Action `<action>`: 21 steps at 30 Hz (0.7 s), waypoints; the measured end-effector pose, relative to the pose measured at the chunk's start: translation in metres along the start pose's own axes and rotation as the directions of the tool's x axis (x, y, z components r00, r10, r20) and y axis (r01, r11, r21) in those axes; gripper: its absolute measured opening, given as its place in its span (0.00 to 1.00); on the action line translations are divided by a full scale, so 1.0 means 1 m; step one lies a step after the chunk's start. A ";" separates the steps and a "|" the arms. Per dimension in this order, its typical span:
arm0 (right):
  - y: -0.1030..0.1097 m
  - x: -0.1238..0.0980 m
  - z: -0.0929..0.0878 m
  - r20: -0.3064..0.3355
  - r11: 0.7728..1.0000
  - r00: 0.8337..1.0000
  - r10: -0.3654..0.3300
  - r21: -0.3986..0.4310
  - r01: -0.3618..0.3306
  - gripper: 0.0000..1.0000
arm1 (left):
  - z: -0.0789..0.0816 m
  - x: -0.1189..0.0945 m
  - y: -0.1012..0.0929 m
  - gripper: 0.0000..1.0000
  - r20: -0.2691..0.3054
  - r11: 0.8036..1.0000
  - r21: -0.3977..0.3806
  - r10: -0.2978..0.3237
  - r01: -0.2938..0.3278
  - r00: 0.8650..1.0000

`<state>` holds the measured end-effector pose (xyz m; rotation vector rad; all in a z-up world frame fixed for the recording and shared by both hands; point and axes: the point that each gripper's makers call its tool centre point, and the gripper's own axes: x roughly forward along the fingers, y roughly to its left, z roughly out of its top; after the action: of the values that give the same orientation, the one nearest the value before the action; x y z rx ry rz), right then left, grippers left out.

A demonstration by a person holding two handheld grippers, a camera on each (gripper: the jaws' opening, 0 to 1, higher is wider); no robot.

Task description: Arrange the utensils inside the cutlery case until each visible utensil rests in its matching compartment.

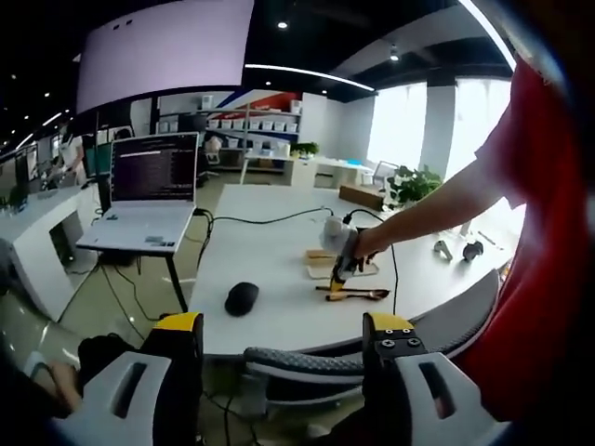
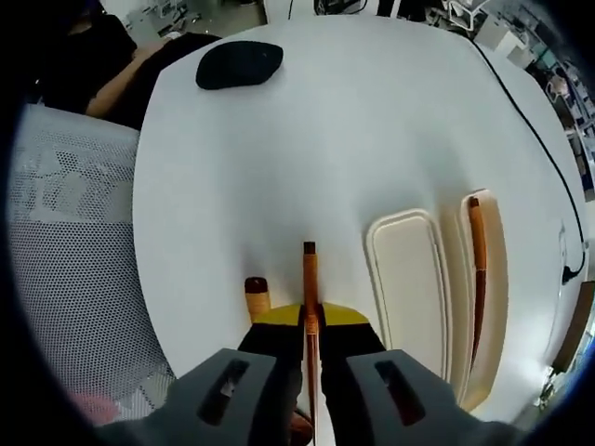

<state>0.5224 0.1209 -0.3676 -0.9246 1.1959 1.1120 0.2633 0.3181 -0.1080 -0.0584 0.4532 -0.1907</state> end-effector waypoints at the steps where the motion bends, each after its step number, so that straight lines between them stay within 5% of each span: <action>1: -0.002 0.000 0.001 -0.001 1.000 1.000 -0.014 -0.015 0.014 0.02 | -0.001 -0.001 -0.002 0.72 0.003 1.000 -0.010 -0.007 0.007 1.000; 7: 0.001 -0.003 0.001 0.003 0.996 0.998 -0.062 -0.067 0.062 0.02 | -0.012 -0.001 -0.007 0.71 -0.025 1.000 0.017 -0.021 0.021 0.999; 17: 0.004 -0.020 -0.004 0.046 0.987 0.996 -0.081 -0.137 0.087 0.02 | 0.017 -0.013 0.003 0.70 0.064 1.000 0.021 0.013 -0.014 0.998; 21: 0.000 -0.022 -0.006 0.084 0.987 0.993 -0.078 -0.133 0.089 0.02 | 0.010 -0.010 -0.002 0.70 0.052 1.000 0.018 -0.006 0.005 0.999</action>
<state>0.5203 0.1120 -0.3463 -1.0171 1.0177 1.1626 0.2586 0.3183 -0.0949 -0.0470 0.3993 -0.1981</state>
